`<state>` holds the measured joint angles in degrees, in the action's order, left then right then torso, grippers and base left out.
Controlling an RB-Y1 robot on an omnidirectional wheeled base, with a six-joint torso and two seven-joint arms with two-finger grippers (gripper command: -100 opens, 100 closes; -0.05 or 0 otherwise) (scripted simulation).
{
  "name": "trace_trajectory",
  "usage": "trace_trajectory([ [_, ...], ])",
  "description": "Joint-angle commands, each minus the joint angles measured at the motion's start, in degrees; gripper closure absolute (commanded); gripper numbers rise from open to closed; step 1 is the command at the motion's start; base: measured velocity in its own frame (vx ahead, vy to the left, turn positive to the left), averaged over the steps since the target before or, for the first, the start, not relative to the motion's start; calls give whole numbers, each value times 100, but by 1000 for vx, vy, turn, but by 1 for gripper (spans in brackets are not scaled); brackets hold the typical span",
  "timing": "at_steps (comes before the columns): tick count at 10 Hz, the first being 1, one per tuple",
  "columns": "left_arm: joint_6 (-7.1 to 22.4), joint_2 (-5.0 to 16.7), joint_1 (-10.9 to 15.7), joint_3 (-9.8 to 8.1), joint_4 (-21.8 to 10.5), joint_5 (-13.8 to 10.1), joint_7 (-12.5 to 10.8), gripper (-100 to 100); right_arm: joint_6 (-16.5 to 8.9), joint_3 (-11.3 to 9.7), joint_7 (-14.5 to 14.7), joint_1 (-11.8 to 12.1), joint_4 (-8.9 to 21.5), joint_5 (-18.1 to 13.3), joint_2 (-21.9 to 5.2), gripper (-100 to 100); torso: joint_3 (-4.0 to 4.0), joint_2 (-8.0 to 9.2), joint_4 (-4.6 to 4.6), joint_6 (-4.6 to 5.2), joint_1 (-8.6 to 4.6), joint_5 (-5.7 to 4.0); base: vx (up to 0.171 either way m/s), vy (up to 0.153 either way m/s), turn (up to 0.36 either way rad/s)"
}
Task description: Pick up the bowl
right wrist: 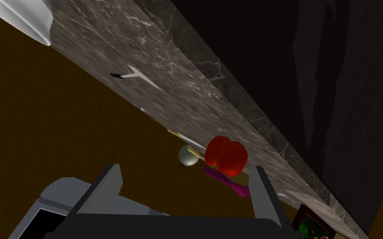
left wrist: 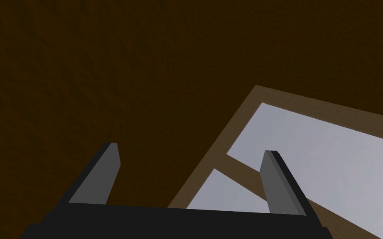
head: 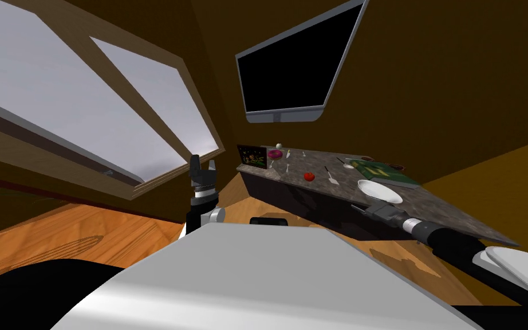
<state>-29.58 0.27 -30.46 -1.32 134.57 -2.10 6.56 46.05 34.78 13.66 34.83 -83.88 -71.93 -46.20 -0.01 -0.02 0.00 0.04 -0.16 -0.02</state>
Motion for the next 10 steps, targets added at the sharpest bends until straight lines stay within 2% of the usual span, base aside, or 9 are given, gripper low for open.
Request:
trace_trajectory([
  [1, 0, 0, 0, 0, 0, 0, 0, 0, 19, 11, 9, 26, 63, -215, -76, -100, 0, 0, 0, 0, 0, 0, 44, -14, 45],
  [2, 0, 0, 0, 0, 0, 0, 0, 0, 74, 43, 48, 53, 251, -410, -238, -100, 0, 1, 0, 2, 0, -1, 55, -20, 83],
  [3, 0, 0, 0, 0, 0, 0, 0, 0, 74, 43, 48, 53, 251, -490, -238, -100, -2, -3, -1, 0, -3, -1, 53, -22, 38],
  [4, 0, 0, 0, 0, 0, 0, 0, 0, 124, 65, 84, 78, 433, -696, -394, -100, -2, -3, -1, 2, -3, -1, 56, -27, 52],
  [5, 0, 0, 0, 0, 0, 0, 0, 0, 124, 65, 84, 78, 433, -751, -394, -100, -3, -4, -1, 1, -6, -1, 41, -28, 44],
  [6, 0, 0, 0, 0, 0, 0, 0, 0, 170, 80, 118, 103, 606, -971, -545, -100, -1, 0, 0, 2, -6, -2, 52, -40, 68],
  [7, 0, 0, 0, 0, 0, 0, 0, 0, 170, 80, 118, 103, 606, -997, -545, -100, -1, -2, 0, 1, -10, -2, 47, -34, 32],
  [10, 0, 0, -1, -1, 0, 0, 0, 0, 278, 86, 202, 167, 1068, -1576, -945, -100, -6, -11, -2, 1, -17, -3, 75, -60, 63],
])
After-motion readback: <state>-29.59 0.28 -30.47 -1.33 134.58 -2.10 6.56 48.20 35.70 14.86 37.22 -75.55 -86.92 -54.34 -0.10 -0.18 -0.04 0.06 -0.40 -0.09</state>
